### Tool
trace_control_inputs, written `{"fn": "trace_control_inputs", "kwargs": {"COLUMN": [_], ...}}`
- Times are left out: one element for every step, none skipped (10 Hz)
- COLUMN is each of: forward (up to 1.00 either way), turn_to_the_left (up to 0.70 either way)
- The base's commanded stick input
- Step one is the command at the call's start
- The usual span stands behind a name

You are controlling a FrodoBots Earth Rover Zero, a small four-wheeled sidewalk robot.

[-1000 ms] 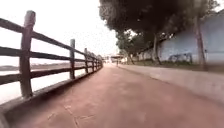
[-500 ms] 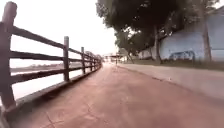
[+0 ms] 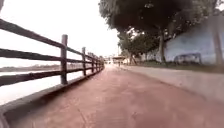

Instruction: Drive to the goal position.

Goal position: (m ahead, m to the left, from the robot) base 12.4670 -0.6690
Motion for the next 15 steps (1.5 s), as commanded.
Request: {"fn": "trace_control_inputs", "kwargs": {"forward": [0.7, 0.7, 0.7, 0.7, 0.7, 0.7, 0.7, 0.7, 0.7, 0.7, 0.7, 0.7, 0.7, 0.7, 0.7], "turn_to_the_left": [0.0, 0.23, 0.0, 0.0, 0.0, 0.0, 0.0, 0.0, 0.0, 0.0, 0.0, 0.0, 0.02, 0.26, 0.12]}}
